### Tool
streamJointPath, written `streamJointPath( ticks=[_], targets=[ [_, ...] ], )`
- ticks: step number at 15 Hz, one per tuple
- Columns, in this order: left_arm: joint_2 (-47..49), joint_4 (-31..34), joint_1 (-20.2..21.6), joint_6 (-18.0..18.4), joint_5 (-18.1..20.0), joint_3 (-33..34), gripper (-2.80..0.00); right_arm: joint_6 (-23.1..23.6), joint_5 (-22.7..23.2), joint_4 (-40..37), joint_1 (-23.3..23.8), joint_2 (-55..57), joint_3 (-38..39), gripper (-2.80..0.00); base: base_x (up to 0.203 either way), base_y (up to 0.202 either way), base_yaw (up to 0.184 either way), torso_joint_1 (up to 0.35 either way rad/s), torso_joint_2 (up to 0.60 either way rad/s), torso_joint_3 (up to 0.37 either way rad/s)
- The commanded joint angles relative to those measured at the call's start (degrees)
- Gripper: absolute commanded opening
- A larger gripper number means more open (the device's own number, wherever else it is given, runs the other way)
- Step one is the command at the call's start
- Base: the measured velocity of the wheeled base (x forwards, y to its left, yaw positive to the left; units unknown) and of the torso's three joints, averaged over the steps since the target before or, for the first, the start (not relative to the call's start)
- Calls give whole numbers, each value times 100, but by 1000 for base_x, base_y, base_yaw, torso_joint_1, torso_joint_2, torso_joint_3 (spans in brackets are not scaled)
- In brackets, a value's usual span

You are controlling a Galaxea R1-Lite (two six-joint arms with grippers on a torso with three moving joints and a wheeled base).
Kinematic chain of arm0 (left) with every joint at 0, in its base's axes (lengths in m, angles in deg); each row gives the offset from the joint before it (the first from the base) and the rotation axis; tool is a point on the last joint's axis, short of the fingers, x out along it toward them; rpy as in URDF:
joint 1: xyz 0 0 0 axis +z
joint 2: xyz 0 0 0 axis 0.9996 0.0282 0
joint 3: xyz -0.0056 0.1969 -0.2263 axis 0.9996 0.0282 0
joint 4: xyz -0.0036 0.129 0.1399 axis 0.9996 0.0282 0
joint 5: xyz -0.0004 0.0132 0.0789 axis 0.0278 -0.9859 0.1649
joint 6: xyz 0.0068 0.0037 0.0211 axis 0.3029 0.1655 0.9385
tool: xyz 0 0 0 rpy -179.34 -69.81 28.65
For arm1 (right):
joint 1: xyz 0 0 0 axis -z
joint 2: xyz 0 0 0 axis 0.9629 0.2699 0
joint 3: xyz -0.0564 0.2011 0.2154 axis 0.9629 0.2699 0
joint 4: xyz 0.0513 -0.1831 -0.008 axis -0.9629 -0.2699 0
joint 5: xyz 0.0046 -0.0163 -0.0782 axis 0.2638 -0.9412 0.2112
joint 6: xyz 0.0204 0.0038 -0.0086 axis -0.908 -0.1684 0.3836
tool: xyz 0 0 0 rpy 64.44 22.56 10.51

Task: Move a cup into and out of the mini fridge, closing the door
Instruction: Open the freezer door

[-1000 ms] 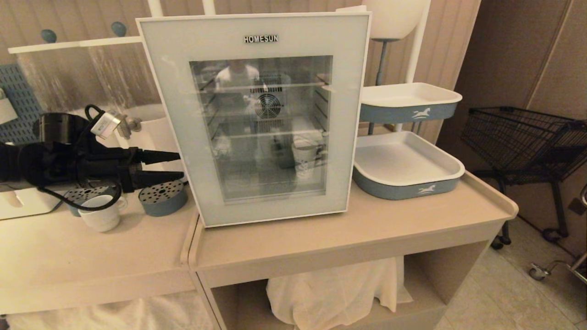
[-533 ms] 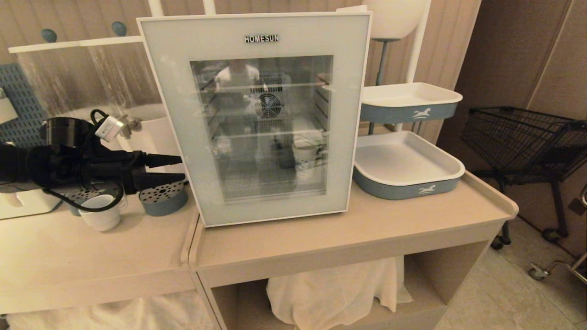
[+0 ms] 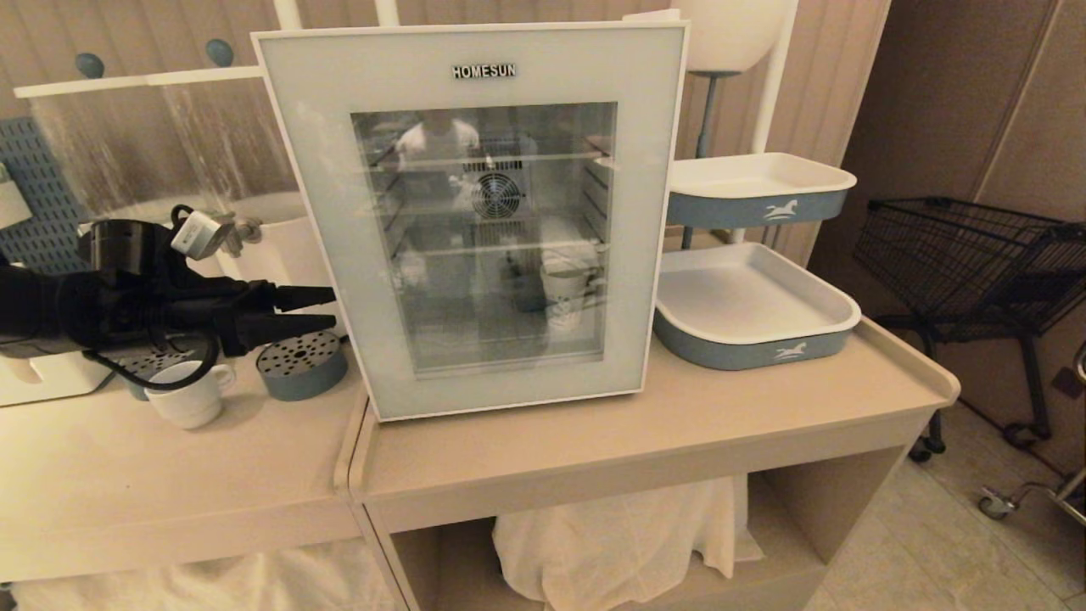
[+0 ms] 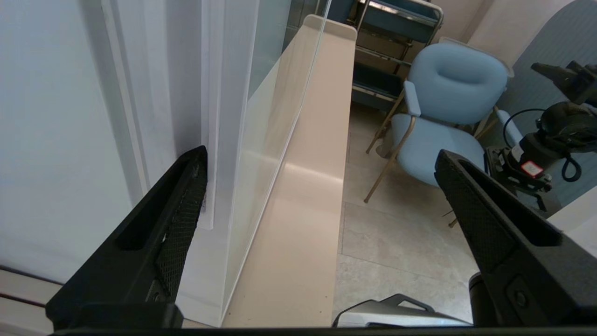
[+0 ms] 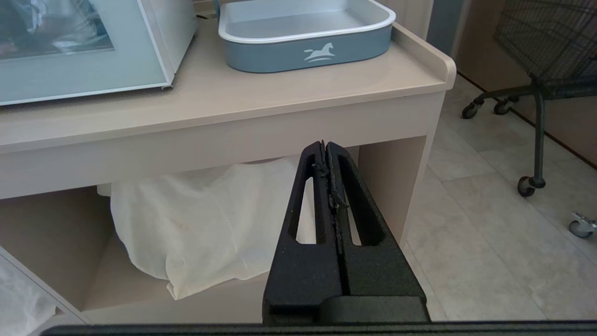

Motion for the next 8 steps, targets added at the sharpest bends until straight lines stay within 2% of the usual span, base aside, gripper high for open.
streamJointPath(
  ticks=[1,3,8],
  targets=[
    [-28,52,-23,6,77,45,0,0,0,-8,-1,8,-9,-280,0,0,0,0,0,0],
    [-125,43,-23,6,305,159,0,0,0,-8,-1,-1,-9,-280,0,0,0,0,0,0],
    [-594,25,-102,6,335,524,0,0,0,-26,-1,8,-17,-280,0,0,0,0,0,0]
  ],
)
